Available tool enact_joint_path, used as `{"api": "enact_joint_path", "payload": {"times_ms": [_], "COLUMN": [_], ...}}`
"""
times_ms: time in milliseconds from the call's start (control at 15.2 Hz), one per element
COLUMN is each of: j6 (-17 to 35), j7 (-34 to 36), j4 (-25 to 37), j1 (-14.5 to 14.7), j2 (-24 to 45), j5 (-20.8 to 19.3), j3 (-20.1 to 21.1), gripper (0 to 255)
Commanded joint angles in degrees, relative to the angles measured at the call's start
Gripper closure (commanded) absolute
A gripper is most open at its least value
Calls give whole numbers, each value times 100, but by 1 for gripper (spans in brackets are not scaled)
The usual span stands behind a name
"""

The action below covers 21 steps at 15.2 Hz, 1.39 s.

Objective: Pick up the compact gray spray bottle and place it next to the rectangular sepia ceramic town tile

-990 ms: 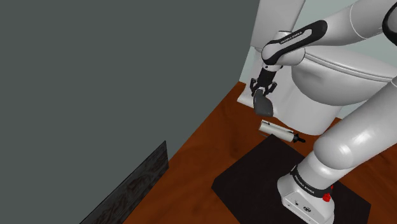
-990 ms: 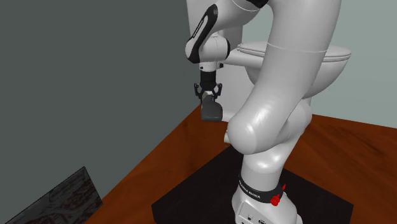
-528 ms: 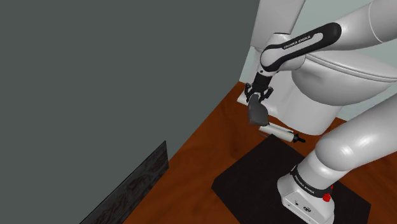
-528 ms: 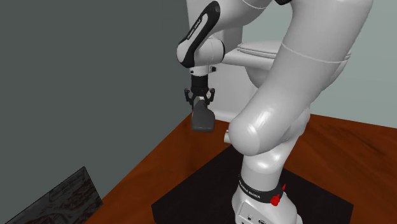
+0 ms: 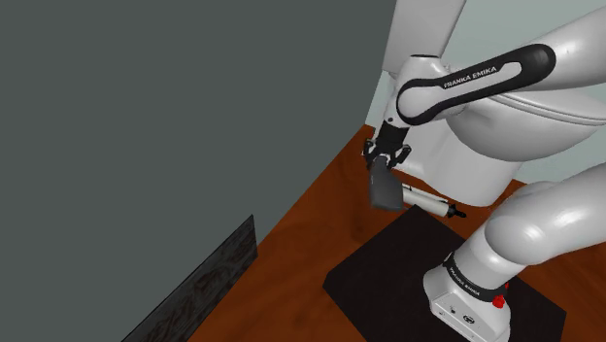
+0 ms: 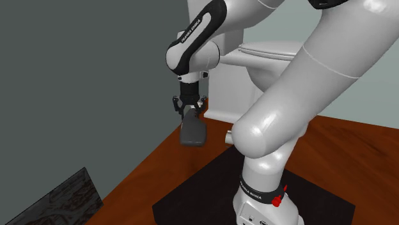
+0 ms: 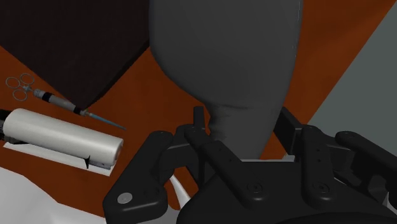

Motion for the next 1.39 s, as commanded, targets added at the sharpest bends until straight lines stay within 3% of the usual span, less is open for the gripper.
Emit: {"api": "enact_joint_path", "payload": {"times_ms": [0,660,1320], "j6": [1,-102,9], "j7": [294,1784,3366], "j4": [-205,-598,-174], "j1": [172,1228,2135], "j2": [-212,-785,-412], "j5": [134,1009,1747], "j3": [221,1390,2651], "gripper": [255,255,255]}}
